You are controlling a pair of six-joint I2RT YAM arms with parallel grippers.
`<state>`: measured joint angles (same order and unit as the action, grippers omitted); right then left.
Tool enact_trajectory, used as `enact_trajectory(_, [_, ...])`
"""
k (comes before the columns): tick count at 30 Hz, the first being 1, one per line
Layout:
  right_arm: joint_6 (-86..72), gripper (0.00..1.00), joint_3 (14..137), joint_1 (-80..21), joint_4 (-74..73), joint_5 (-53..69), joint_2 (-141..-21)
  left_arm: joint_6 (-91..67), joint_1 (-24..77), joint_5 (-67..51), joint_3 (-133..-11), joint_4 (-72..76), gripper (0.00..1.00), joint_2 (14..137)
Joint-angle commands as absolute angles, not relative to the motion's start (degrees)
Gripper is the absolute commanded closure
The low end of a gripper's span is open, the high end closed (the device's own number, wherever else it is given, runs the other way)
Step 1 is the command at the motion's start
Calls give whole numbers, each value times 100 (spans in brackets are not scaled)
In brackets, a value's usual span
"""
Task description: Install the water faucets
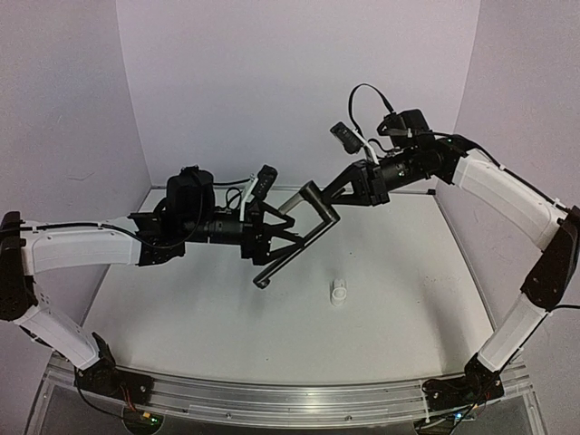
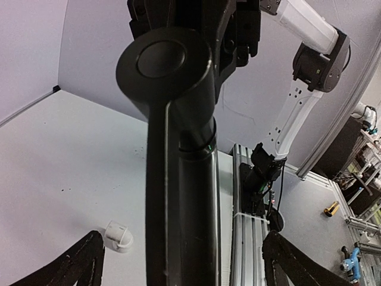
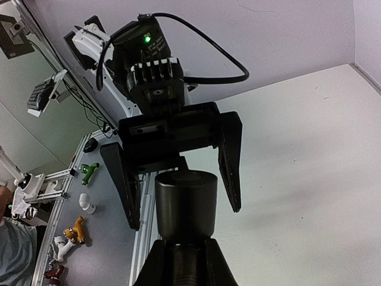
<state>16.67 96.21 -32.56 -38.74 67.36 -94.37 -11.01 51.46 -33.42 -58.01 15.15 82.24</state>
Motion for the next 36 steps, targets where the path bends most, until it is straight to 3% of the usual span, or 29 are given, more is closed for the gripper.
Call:
enact_trajectory(1, [1488, 100, 9971, -3322, -3661, 7154, -9217, -1457, 5152, -3791, -6045, 2374, 10, 8575])
enact_trajectory(17, [1200, 100, 9986, -3437, -3378, 6961, -9298, -1728, 5190, -3919, -6013, 3453, 17, 8936])
enact_trajectory(32, [872, 100, 9992, -3450, -3051, 7035, -9356, -1912, 5257, -3688, -5948, 3914, 46, 9055])
enact_trajectory(36, [748, 100, 9978, -3451, -2920, 6986, -9343, -1903, 5294, -3475, -5864, 4146, 47, 9070])
